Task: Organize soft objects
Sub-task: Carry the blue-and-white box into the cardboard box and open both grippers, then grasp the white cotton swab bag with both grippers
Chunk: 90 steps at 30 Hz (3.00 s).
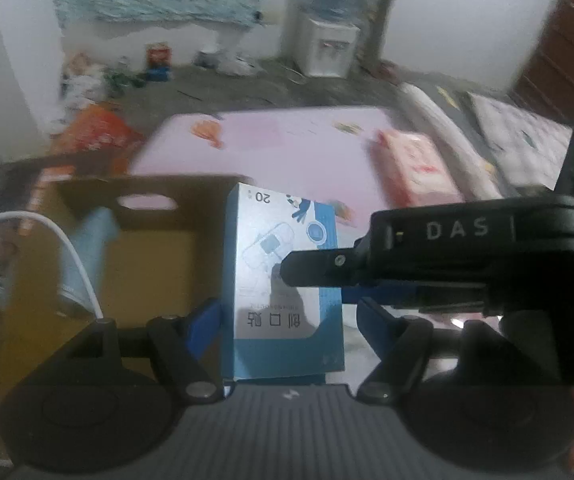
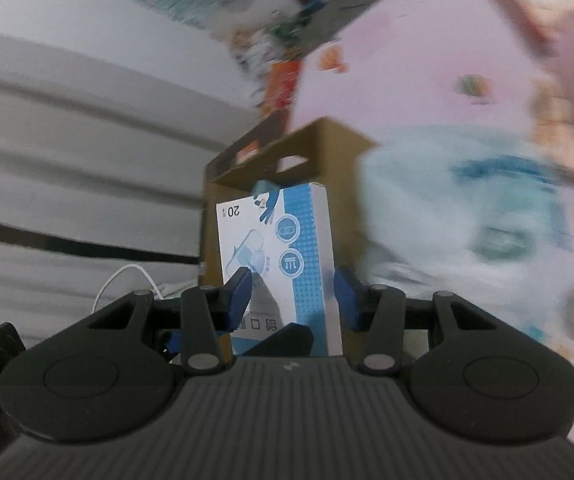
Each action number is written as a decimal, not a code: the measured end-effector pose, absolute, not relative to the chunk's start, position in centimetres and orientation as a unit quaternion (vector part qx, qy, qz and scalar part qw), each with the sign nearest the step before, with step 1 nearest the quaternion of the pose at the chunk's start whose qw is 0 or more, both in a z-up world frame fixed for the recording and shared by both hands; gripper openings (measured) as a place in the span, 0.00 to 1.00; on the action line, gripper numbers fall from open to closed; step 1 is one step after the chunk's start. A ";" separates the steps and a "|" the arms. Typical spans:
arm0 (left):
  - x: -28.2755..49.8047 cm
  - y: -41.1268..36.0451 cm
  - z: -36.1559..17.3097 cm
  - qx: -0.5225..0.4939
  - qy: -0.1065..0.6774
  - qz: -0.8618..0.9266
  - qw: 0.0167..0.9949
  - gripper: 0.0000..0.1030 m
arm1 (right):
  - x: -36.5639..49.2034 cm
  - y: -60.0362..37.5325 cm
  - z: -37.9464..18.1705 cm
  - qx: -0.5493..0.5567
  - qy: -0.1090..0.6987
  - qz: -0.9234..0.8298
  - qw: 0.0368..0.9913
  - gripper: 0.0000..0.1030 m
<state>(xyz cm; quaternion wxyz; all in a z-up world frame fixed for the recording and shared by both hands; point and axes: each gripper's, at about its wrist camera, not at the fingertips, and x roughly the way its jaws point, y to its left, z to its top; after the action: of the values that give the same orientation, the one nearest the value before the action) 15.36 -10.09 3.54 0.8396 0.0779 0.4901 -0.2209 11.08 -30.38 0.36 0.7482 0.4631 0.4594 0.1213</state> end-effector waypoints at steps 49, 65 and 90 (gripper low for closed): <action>8.8 -12.6 1.9 0.145 0.478 -0.273 0.822 0.85 | -1.8 -40.2 -4.5 0.499 0.416 -0.025 0.760 0.90; 0.5 -21.9 -12.4 0.118 0.626 -0.263 0.724 0.76 | -4.4 -40.9 -16.3 0.455 0.520 0.044 0.721 0.86; 1.6 -22.6 -15.7 0.117 0.656 -0.270 0.695 0.59 | -3.3 -40.0 -18.8 0.443 0.550 0.122 0.697 0.39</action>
<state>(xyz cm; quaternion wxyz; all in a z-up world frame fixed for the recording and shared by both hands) 1.62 -22.62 -15.72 0.6950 0.1175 0.6560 -0.2699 -3.34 -40.02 -18.85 0.6974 0.4435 0.5497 0.1215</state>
